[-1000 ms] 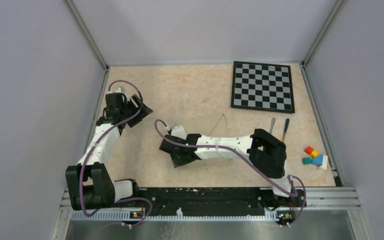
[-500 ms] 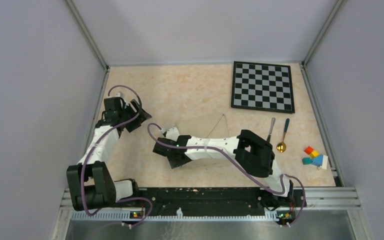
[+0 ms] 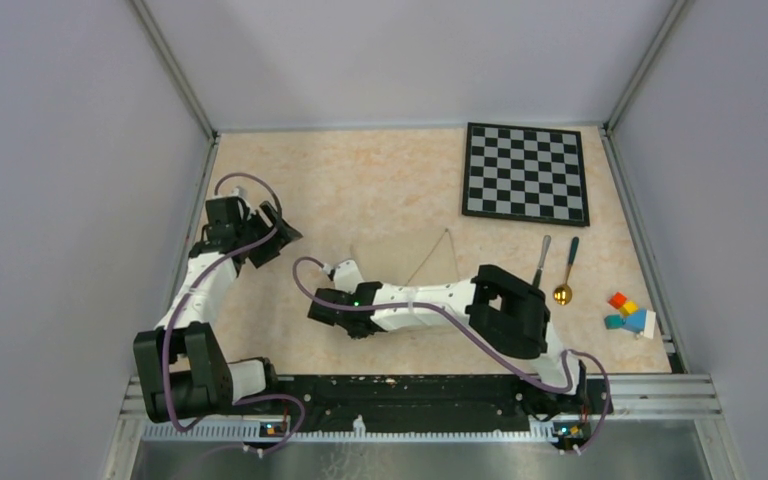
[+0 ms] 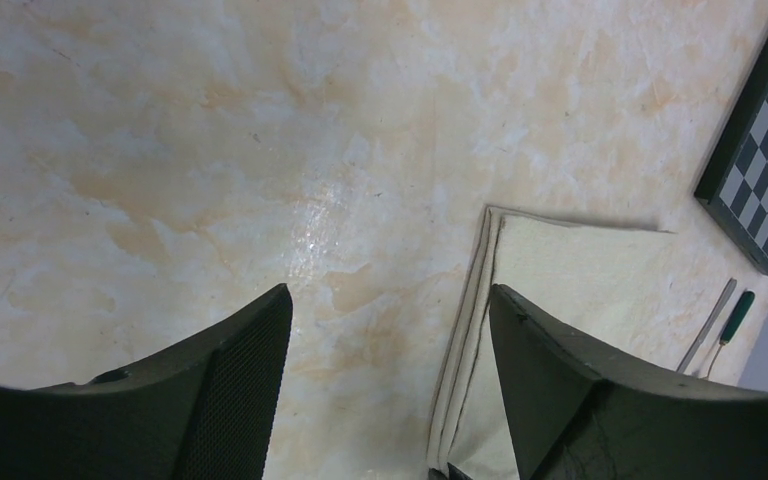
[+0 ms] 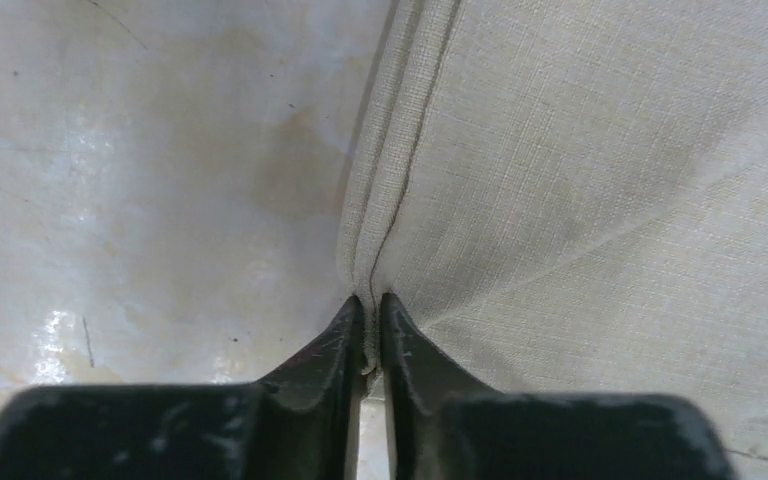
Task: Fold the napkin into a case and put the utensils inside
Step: Pick up the upper triangle-folded napkin from the center of the board, then turn over the upper triangle folded napkin at the center of the board.
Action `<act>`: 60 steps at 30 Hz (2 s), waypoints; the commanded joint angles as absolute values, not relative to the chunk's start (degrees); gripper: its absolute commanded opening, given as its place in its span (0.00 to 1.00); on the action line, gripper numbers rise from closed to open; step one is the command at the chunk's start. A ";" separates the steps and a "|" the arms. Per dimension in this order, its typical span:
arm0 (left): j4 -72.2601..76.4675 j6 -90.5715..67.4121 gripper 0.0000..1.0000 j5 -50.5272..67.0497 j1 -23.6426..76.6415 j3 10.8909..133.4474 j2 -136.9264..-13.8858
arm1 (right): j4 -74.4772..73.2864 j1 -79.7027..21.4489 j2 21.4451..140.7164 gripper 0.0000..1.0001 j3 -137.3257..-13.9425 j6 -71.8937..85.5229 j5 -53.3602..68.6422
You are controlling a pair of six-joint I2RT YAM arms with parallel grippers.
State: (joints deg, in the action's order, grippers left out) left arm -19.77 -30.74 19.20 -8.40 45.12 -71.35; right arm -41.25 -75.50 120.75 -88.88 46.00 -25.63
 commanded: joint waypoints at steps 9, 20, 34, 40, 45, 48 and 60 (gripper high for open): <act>-7.07 -36.09 0.86 37.16 -7.98 35.33 -74.12 | -30.04 -76.36 111.13 0.00 -75.64 30.76 -29.00; 19.69 -62.00 0.86 32.61 10.24 23.78 -82.24 | -18.50 -75.02 98.46 0.00 -64.03 29.23 -21.91; 23.29 -65.90 0.47 25.22 13.97 26.52 -91.54 | -10.82 -72.15 91.05 0.00 -56.61 27.58 -18.75; 17.21 -61.79 0.13 22.33 13.41 30.92 -88.51 | -7.70 -71.90 91.10 0.00 -55.50 24.95 -14.54; -4.47 -52.67 0.00 22.34 4.98 37.59 -75.52 | -2.45 -73.87 94.00 0.00 -61.16 23.01 -3.28; -24.06 -44.45 0.00 18.19 -5.94 44.57 -64.39 | 4.76 -74.90 99.42 0.00 -68.96 27.70 9.48; -41.44 -25.01 0.00 2.23 -8.12 68.60 -60.25 | 49.81 -71.93 111.88 0.00 -68.69 56.79 37.81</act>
